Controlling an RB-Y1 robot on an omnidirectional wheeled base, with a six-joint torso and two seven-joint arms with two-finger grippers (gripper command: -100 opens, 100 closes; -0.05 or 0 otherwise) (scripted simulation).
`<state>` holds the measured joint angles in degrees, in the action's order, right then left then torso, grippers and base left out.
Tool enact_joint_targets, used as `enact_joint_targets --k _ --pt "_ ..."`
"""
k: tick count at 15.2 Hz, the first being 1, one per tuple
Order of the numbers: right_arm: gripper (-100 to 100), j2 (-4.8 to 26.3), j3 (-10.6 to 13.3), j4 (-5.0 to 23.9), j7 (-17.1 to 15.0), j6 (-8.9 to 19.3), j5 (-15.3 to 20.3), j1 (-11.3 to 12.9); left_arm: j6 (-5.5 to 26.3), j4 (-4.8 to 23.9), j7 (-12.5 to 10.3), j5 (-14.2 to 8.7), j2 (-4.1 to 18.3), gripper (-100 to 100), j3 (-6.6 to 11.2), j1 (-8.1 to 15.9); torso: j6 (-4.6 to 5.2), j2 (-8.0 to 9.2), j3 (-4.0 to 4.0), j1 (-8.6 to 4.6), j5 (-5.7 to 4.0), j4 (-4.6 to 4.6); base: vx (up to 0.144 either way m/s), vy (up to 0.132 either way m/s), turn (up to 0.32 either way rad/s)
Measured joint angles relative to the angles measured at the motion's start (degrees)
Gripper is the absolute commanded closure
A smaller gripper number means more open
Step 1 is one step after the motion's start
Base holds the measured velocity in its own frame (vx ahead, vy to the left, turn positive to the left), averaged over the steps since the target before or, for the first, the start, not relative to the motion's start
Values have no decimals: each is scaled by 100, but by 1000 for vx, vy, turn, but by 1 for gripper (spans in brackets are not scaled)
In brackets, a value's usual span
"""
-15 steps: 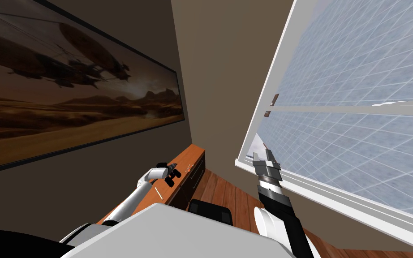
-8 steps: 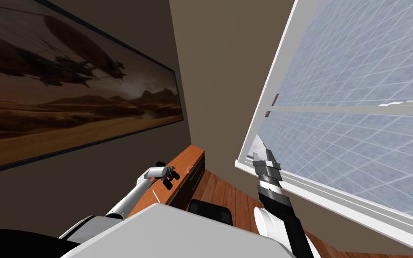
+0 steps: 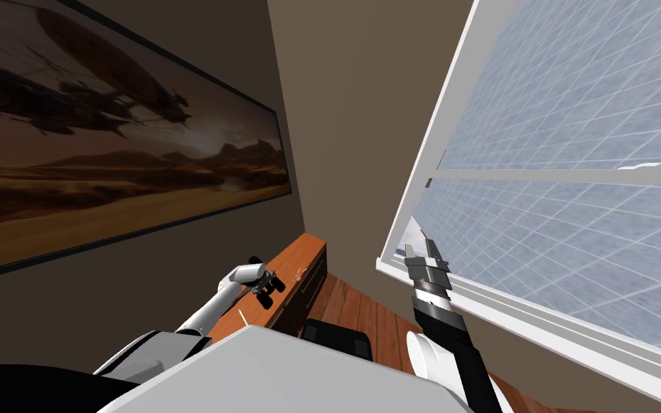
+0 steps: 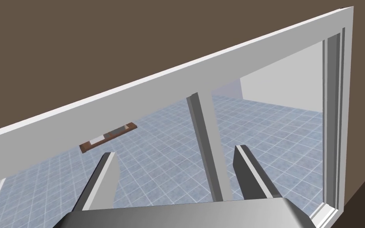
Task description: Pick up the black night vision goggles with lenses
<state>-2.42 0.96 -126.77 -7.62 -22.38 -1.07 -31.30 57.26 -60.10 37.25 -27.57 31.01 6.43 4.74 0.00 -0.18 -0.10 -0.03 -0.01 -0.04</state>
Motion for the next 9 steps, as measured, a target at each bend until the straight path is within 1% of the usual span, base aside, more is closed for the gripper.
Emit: enact_joint_targets --k 2,6,8,9 --pt "0 0 0 0 0 0 0 0 200 142 52 -51 42 -100 13 88 0 1 0 1 0 0 38 -5 -13" --pt "0 0 0 0 0 0 0 0 554 357 178 -175 128 -100 53 175 -1 0 0 1 0 0 42 -5 -12" --pt "0 0 0 0 0 0 0 0 739 542 253 -239 174 -100 68 282 0 -1 -1 0 0 0 38 -8 -12" --pt "0 0 0 0 0 0 0 0 814 583 274 -258 186 -100 73 303 0 1 0 -1 0 0 36 -5 -10"
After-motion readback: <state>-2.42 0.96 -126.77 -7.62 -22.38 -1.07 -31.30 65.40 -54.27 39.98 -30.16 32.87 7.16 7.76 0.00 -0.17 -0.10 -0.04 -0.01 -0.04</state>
